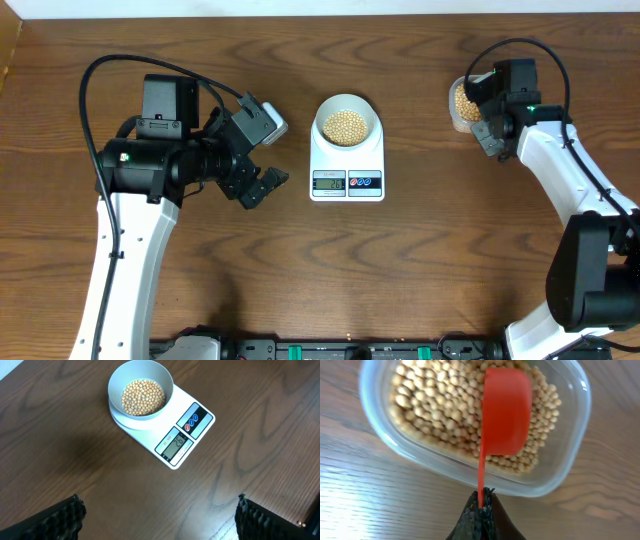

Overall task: Scoop item into bowl and weigh 50g on scale
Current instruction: 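Position the red scoop above the soybean tub with the right gripper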

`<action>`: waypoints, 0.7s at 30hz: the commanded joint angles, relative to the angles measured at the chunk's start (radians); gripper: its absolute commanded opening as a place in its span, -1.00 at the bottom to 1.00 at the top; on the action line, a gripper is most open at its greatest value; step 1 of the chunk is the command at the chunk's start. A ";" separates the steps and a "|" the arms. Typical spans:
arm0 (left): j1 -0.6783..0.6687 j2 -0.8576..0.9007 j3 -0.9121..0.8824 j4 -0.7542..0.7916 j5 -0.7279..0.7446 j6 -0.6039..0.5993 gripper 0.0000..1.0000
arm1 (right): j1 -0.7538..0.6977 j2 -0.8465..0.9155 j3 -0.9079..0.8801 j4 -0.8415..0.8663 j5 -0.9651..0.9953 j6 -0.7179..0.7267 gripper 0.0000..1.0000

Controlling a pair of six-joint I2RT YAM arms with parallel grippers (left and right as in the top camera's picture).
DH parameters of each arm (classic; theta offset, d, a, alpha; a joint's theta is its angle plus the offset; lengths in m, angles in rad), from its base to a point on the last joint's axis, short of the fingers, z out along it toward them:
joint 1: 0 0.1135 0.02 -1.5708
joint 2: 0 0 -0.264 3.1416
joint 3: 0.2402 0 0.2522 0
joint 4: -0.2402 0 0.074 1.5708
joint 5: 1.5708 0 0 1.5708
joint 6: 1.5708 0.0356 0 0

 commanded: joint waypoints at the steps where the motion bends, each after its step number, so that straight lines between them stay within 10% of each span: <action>1: 0.003 -0.001 0.018 -0.003 0.016 0.006 0.96 | -0.002 0.005 -0.005 -0.005 -0.099 0.061 -0.98; 21: 0.003 -0.001 0.018 -0.003 0.016 0.006 0.96 | -0.100 0.005 -0.005 -0.029 -0.454 0.265 -0.98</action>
